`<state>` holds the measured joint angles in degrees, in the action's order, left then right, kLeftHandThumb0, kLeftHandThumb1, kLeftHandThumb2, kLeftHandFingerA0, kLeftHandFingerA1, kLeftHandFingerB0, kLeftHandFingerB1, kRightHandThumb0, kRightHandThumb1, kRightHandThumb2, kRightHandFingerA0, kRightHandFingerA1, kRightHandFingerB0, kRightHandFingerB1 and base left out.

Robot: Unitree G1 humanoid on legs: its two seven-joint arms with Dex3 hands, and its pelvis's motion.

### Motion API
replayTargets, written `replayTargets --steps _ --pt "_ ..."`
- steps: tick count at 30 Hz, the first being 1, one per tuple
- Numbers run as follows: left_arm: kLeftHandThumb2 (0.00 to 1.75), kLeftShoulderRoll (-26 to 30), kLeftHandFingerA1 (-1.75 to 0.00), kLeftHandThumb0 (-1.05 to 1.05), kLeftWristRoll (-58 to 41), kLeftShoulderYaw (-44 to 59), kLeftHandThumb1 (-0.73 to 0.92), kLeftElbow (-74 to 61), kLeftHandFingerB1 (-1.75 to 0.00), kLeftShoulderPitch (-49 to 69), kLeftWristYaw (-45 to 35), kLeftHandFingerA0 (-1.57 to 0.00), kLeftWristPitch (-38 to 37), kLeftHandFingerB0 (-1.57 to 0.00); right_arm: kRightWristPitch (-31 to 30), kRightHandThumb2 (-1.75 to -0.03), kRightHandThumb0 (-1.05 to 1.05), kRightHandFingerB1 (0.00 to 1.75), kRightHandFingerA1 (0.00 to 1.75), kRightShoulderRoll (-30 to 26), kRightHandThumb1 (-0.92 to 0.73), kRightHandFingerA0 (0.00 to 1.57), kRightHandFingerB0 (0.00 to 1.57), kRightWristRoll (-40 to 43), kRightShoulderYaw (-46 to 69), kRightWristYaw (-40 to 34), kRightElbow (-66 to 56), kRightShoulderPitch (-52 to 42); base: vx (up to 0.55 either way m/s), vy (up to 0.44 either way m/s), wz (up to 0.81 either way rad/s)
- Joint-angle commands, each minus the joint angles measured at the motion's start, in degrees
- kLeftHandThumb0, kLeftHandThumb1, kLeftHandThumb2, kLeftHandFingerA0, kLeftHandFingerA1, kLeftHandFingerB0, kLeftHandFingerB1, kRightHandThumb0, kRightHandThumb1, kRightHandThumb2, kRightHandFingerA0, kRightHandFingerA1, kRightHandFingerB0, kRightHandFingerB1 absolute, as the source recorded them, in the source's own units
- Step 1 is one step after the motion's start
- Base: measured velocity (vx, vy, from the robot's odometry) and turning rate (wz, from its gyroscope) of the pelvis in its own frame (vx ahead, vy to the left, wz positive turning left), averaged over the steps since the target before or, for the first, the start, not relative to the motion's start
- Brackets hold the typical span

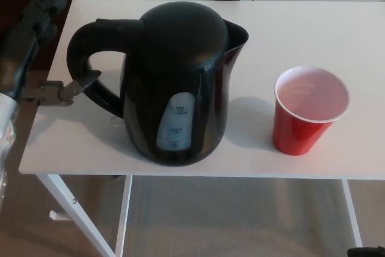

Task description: The robot walk towards a table in front and uses its left hand to pick up the pot from the base and pour water to the cup on the right hand side

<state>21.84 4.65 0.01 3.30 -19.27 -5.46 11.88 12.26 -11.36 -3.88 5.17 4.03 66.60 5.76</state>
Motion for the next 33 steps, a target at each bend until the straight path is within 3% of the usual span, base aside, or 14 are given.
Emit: replayTargets --steps 1,8,9,18,19,33 --pt "0.71 -0.8 -0.4 -0.63 2.7 -1.0 0.44 -0.3 -0.34 -0.2 0.9 -0.17 2.6 -0.08 -0.4 -0.73 -0.44 0.69 0.84 -0.6 -0.57 0.63 0.49 0.8 0.3 0.5 -0.7 -0.2 0.0 0.0 0.0" --pt "0.69 -2.1 -0.41 -0.6 3.3 -1.4 0.44 -0.4 -0.35 -1.8 0.7 -0.2 4.0 -0.12 -0.5 -0.72 -0.43 0.69 0.85 -0.6 -0.55 0.63 0.49 0.7 0.4 0.2 -1.0 -0.2 0.0 0.0 0.0" --pt "0.87 -2.7 -0.5 -0.27 3.3 -1.5 0.31 -0.2 -0.49 -2.9 0.8 -0.08 5.1 -0.06 -0.7 -0.72 -0.43 0.7 0.88 -0.4 -0.54 0.64 0.49 0.9 0.6 0.1 -1.0 0.1 0.0 0.0 0.0" --pt "0.88 -4.7 -0.51 -0.26 4.0 -2.2 0.31 1.7 -0.5 -5.6 1.1 -0.1 6.8 -0.08 -1.4 -0.72 -0.39 0.69 0.88 -0.3 -0.56 0.63 0.48 0.5 0.4 -0.6 -1.5 0.6 0.0 0.0 0.0" --pt "0.67 -6.1 -0.42 -0.52 3.7 -2.1 0.43 2.7 -0.35 -7.3 2.0 -0.24 8.2 -0.17 -0.8 -0.76 -0.43 0.71 0.87 -0.2 -0.55 0.62 0.48 0.6 0.4 -0.1 -1.7 0.9 0.0 0.0 0.0" --pt "0.66 -9.3 -0.43 -0.5 3.1 -1.0 0.41 6.9 -0.36 -11.2 3.4 -0.28 10.0 -0.17 -2.1 -0.74 -0.42 0.7 0.84 -0.2 -0.56 0.62 0.49 0.6 0.3 -0.1 -3.9 2.4 0.0 0.0 0.0"
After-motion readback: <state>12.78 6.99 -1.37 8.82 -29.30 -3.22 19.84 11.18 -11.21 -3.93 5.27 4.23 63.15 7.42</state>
